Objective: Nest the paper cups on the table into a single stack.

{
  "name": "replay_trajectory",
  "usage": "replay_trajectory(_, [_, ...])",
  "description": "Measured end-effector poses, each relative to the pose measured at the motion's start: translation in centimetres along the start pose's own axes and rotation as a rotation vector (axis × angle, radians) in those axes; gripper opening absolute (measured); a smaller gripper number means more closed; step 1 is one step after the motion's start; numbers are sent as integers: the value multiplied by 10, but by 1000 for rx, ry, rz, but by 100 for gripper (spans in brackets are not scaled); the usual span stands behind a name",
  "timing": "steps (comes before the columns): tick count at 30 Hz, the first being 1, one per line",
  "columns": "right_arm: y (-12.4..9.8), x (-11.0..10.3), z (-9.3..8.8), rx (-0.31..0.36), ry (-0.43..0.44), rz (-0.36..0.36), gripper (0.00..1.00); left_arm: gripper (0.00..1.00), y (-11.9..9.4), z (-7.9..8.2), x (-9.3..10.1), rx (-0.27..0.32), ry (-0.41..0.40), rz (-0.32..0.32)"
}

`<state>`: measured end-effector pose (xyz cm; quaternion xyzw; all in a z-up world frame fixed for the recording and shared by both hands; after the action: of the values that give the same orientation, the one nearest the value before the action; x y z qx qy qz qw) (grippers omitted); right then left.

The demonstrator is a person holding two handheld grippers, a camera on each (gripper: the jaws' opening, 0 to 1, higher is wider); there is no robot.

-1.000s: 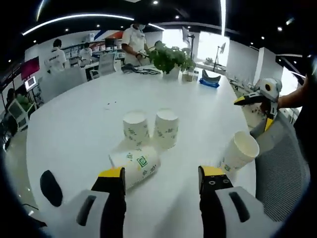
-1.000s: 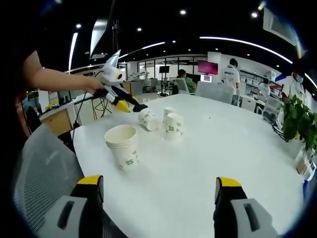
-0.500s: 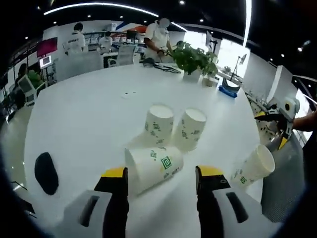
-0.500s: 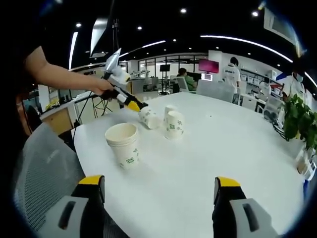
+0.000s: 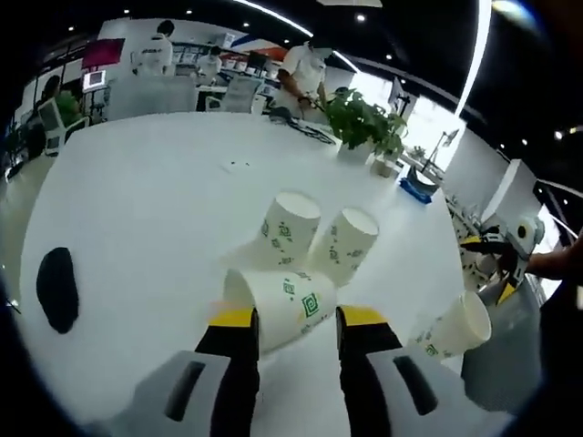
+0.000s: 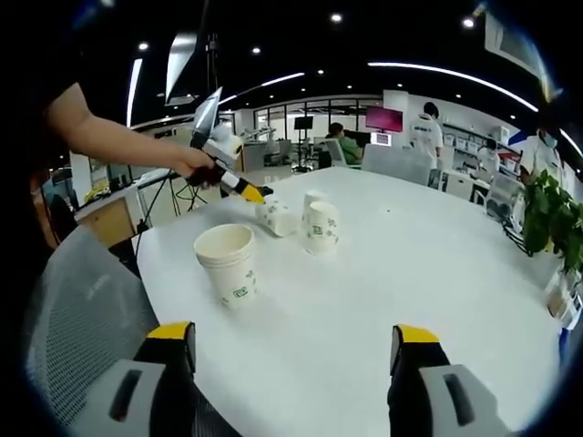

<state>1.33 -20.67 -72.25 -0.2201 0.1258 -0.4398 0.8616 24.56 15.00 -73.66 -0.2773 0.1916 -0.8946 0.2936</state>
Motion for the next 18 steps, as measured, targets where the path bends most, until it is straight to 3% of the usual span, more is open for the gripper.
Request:
replay_trajectory(3, [0, 0, 0, -3, -1, 3, 88, 19, 0, -1, 3, 65, -89, -55])
replay_trajectory(7, [0, 0, -1, -6, -2, 0, 87, 9, 0, -8, 11, 86, -148, -88])
replay_trajectory(18, [0, -1, 0, -9, -2, -1, 86, 6, 7, -23, 23, 110, -243, -124])
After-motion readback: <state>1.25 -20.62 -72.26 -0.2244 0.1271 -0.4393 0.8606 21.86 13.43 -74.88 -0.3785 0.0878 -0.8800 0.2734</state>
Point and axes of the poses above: the point that each gripper's makers call its tool centre point, and the gripper's own axes: y roughly forward along the fingers, x roughly to its right, z roughly out of its top, the point moved 9 cm from there along -y, roughly backward along the fingers, and after that the axes turned 2 degrees about x, right-handed, at the moved point
